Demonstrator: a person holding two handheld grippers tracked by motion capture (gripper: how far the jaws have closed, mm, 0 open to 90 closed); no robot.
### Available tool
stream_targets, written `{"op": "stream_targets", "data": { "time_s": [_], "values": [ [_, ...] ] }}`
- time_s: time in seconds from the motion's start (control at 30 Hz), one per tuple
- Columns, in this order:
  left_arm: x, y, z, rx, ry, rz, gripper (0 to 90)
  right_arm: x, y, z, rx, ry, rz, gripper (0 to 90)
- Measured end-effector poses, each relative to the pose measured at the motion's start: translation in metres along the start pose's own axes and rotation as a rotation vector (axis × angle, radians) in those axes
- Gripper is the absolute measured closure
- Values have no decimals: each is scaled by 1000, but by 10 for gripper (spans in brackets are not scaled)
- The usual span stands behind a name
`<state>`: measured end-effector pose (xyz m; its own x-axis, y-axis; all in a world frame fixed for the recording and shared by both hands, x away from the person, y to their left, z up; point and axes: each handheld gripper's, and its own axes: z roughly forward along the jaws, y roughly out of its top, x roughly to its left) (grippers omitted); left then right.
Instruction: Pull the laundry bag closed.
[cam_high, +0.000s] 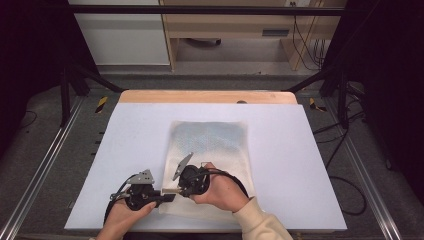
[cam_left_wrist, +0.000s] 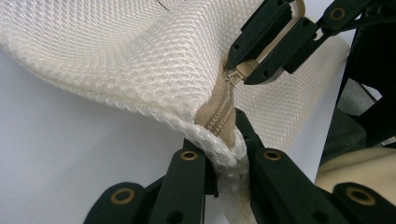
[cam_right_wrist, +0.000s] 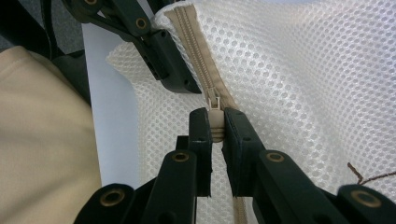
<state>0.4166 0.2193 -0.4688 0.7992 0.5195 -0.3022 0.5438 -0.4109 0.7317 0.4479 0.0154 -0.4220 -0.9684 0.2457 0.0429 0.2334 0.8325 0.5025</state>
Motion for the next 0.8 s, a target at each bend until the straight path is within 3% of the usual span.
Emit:
{"op": "stream_targets", "data": {
  "time_s": [0.8],
  "values": [
    [-1, 1, -1, -18, -4, 1, 846, -1, -5, -6, 2, -11, 8, 821]
  ]
}}
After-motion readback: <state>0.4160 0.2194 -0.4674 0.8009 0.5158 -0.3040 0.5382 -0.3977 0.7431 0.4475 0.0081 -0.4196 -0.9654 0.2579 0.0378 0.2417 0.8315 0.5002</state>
